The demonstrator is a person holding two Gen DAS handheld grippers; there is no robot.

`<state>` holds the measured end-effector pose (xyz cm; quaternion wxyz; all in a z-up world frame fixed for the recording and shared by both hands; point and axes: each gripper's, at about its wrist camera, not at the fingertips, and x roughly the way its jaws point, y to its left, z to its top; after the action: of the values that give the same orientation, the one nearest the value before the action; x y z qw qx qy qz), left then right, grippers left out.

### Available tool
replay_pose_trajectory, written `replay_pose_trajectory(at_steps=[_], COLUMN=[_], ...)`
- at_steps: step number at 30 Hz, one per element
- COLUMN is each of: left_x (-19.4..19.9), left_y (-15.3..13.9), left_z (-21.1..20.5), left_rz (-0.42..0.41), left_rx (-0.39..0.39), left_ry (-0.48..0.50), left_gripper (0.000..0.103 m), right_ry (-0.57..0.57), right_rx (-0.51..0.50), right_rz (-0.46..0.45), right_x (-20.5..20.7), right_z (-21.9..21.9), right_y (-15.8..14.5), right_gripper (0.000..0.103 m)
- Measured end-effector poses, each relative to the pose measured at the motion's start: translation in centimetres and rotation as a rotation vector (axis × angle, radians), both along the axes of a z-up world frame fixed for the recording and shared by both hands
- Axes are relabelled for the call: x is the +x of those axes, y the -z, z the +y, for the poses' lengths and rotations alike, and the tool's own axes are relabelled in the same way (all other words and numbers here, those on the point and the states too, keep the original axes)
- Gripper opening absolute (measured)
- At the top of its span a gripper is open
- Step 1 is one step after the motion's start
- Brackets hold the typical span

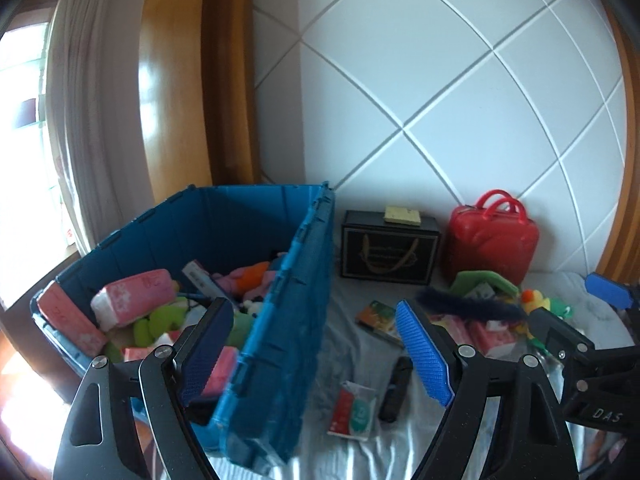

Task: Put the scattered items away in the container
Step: 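Move both tools back from the crate toward the bed, then grasp the red-white Tylenol box with the left tool while the right tool approaches the black flashlight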

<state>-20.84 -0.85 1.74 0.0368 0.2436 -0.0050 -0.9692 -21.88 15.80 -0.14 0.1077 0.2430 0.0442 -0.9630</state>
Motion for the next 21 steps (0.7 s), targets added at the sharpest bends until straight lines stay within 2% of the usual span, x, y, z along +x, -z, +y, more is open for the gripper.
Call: replay_pose_trajectory(at_steps=[5,10,16,21], left_x=[-0.3,-1.4,-4.1,-6.7], left_y=[2.6,6.4,12.7,18.3], left_z=[5.8,8.7,9.0,8.0], left_rz=[-0.063,-0.160,-0.318,-0.437], left_rx=[-0.012,-0.054,-0.091,-0.101], left_ry=[0.032,0.047,0.066,0.088], left_gripper=[0.084,0.084,0.084,0.084], right_ry=[0.038,0.066,0.091,0.127], right_rx=[0.015,0.007,-0.010,-0.028], right_rz=[-0.063,-0.124,-0.216,-0.325], right_x=[0.1,-0.6,-2.2,-4.6], right_z=[6.2,10.6,11.9,11.1], right_y=[2.2,4.9,8.6,13.3], right_gripper=[0.103,0.103,0.103,0.103])
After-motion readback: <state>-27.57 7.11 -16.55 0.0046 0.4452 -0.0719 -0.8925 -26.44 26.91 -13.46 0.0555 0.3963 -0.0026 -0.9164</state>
